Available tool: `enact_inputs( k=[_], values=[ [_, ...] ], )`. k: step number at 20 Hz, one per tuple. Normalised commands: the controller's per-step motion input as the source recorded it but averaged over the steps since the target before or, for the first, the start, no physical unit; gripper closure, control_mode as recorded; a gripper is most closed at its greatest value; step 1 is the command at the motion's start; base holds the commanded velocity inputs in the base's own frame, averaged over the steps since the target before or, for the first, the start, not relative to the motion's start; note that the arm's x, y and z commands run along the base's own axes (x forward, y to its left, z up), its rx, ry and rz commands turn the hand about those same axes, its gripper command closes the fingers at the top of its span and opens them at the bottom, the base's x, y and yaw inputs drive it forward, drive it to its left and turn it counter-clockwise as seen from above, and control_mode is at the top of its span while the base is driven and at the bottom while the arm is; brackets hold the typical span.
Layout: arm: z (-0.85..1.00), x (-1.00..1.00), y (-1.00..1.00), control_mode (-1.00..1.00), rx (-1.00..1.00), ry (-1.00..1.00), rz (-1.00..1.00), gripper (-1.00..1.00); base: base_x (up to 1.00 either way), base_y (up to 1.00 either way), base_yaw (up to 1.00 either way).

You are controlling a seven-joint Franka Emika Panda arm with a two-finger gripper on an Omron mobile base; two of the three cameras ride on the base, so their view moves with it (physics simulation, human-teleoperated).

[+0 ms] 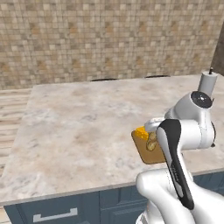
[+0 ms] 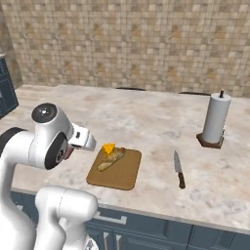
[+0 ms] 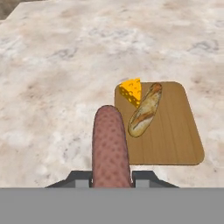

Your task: Retrieve the sausage and cheese from the fridge and place them on the cutting board on the counter.

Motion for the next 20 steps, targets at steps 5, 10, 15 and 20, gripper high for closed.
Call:
enact_inputs(
  k=[5,10,15,20],
  values=[
    [-0.34,0.14,-0.45,-1.00,0.06,0.04,-0.26,1.00,0.00,0.00,0.00],
    [-0.45,0.32,-0.22,-1.00,-0.01,0.02,-0.50,1.00,0.00,0.00,0.00],
    [-0.52,0.35,-0.25,-1.00,0.00,0.04,-0.47,1.00,0.00,0.00,0.00],
    [-0.52,0.43,-0.42,-1.00,0.00,0.31,-0.22,1.00,0.00,0.00,0.00]
  ],
)
